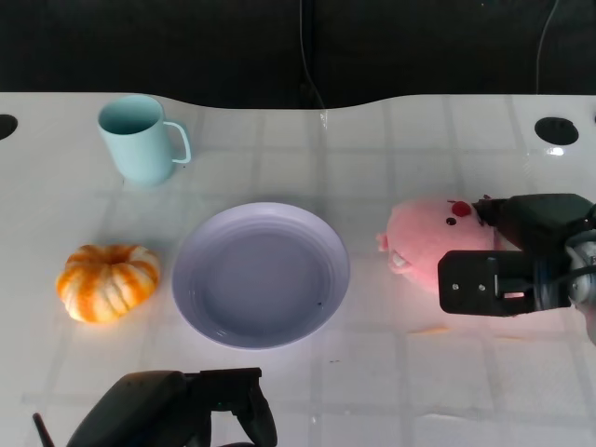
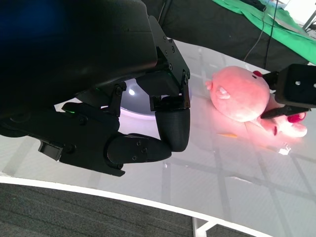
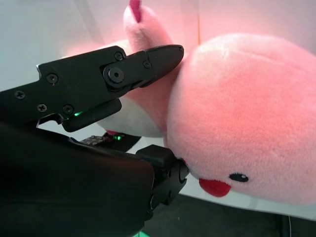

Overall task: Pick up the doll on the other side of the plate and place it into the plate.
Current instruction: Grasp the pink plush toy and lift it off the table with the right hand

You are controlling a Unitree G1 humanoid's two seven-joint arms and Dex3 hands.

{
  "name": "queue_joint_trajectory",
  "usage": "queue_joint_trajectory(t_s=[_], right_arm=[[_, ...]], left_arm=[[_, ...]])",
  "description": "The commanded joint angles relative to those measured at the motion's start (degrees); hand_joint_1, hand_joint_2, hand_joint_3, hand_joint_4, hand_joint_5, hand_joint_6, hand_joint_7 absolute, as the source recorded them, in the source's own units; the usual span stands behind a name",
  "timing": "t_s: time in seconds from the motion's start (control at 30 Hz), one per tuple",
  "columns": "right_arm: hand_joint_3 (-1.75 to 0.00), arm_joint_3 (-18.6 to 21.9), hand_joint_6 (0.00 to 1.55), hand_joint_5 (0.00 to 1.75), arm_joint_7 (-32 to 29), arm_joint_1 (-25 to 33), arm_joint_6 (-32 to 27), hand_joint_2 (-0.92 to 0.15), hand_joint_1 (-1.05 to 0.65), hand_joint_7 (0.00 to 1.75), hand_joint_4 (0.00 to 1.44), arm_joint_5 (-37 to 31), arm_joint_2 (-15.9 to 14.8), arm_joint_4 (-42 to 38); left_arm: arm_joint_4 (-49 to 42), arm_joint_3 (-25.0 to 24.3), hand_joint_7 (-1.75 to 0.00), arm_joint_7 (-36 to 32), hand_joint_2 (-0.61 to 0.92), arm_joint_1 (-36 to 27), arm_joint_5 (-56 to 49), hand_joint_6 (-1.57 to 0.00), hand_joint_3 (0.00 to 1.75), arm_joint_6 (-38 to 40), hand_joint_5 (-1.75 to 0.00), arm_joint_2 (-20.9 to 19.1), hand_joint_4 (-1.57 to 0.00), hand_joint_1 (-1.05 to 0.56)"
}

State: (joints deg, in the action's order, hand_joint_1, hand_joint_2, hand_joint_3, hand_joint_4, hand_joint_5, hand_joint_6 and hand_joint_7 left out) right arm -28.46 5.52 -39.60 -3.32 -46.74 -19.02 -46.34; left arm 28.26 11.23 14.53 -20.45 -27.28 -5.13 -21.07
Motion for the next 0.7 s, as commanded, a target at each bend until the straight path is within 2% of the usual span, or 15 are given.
queue_joint_trajectory(t_s=[0.03, 0.13, 0.17, 0.2, 0.23, 0.37, 0.4, 0.43, 0.47, 0.53, 0.57, 0.6, 0.63, 0.67, 0.7], right_arm=[[-0.04, -1.5, 1.03, 0.13, -1.5, 2.1, 3.2, -0.92, -0.29, 0.14, 0.99, 1.3, 1.5, -4.8], [-0.15, -1.6, 1.11, 0.18, -5.0, 2.2, 5.5, -0.92, -0.27, 0.17, 1.07, 1.4, 1.0, -5.9], [-0.21, -1.5, 1.12, 0.49, -6.1, 2.4, 6.0, -0.92, -0.26, 0.25, 1.00, 1.5, 0.8, -5.9], [-0.23, -1.3, 1.06, 0.88, -7.3, 2.5, 6.6, -0.92, -0.25, 0.46, 0.87, 1.6, 0.6, -5.9], [-0.25, -1.2, 0.93, 1.21, -8.8, 2.7, 7.0, -0.92, -0.25, 0.81, 0.77, 1.7, 0.4, -5.9], [-0.21, -0.4, 0.81, 1.58, -12.9, 3.6, 7.9, -0.92, -0.24, 1.22, 0.72, 2.9, 0.3, -5.1], [-0.20, 0.3, 0.80, 1.63, -12.5, 3.8, 7.2, -0.92, -0.23, 1.23, 0.73, 3.8, 0.5, -4.4], [-0.21, 0.8, 0.85, 1.43, -12.3, 3.9, 6.7, -0.92, -0.23, 1.03, 0.77, 4.4, 0.7, -3.8], [-0.21, 1.1, 0.89, 1.36, -12.2, 4.0, 6.5, -0.92, -0.22, 0.95, 0.81, 4.9, 0.8, -3.3], [-0.22, 1.5, 0.92, 1.41, -13.0, 4.4, 6.6, -0.91, -0.21, 0.92, 0.83, 5.6, 0.6, -2.3], [-0.24, 2.0, 0.92, 1.54, -13.9, 4.7, 7.2, -0.88, -0.19, 0.97, 0.82, 6.2, 0.5, -1.7], [-0.30, 2.6, 0.94, 1.57, -14.2, 4.9, 7.4, -0.84, -0.18, 0.92, 0.83, 6.8, 0.5, -1.0], [-0.44, 3.2, 0.97, 1.53, -14.1, 5.1, 7.2, -0.76, -0.19, 0.80, 0.83, 7.4, 0.5, -0.1], [-0.55, 3.7, 0.99, 1.55, -14.1, 5.2, 6.9, -0.71, -0.19, 0.77, 0.83, 7.9, 0.4, 0.9], [-0.67, 4.2, 0.97, 1.60, -13.8, 5.4, 6.3, -0.65, -0.19, 0.86, 0.82, 8.3, 0.3, 2.2]], left_arm=[[1.0, -0.1, -1.28, 0.1, 0.92, -0.1, -0.4, -0.62, 0.39, 0.1, -1.69, -0.2, -0.64, -0.34], [1.4, 0.0, -1.28, 0.2, 0.92, -0.3, -0.6, -0.62, 0.39, 0.6, -1.70, -0.1, -0.64, -0.33], [1.5, 0.0, -1.29, 0.2, 0.92, -0.3, -0.7, -0.62, 0.39, 0.7, -1.70, -0.1, -0.64, -0.33], [1.6, 0.0, -1.29, 0.2, 0.92, -0.4, -0.7, -0.62, 0.39, 0.8, -1.69, 0.0, -0.64, -0.33], [1.8, 0.0, -1.28, 0.2, 0.92, -0.6, -0.7, -0.62, 0.39, 0.9, -1.69, 0.0, -0.64, -0.33], [2.5, -0.2, -1.28, 0.3, 0.92, -1.0, -1.0, -0.62, 0.38, 0.9, -1.69, -0.3, -0.64, -0.33], [2.7, -0.2, -1.27, 0.4, 0.92, -1.1, -1.1, -0.62, 0.38, 1.0, -1.69, -0.5, -0.64, -0.33], [2.8, -0.3, -1.27, 0.4, 0.92, -1.2, -1.2, -0.62, 0.38, 1.0, -1.69, -0.6, -0.64, -0.32], [2.9, -0.3, -1.27, 0.4, 0.92, -1.3, -1.2, -0.62, 0.38, 0.9, -1.69, -0.6, -0.64, -0.32], [3.0, -0.4, -1.27, 0.5, 0.92, -1.5, -1.2, -0.62, 0.38, 0.8, -1.69, -0.6, -0.63, -0.32], [3.1, -0.4, -1.27, 0.6, 0.92, -1.5, -1.2, -0.62, 0.39, 0.9, -1.69, -0.6, -0.63, -0.33], [3.2, -0.4, -1.27, 0.6, 0.92, -1.6, -1.3, -0.62, 0.39, 1.0, -1.69, -0.5, -0.63, -0.33], [3.4, -0.4, -1.27, 0.8, 0.92, -1.6, -1.4, -0.62, 0.38, 1.3, -1.69, -0.5, -0.63, -0.33], [3.5, -0.4, -1.26, 0.9, 0.92, -1.6, -1.4, -0.62, 0.38, 1.4, -1.69, -0.5, -0.62, -0.33], [3.5, -0.4, -1.26, 0.9, 0.92, -1.6, -1.4, -0.62, 0.38, 1.5, -1.69, -0.5, -0.62, -0.33]])
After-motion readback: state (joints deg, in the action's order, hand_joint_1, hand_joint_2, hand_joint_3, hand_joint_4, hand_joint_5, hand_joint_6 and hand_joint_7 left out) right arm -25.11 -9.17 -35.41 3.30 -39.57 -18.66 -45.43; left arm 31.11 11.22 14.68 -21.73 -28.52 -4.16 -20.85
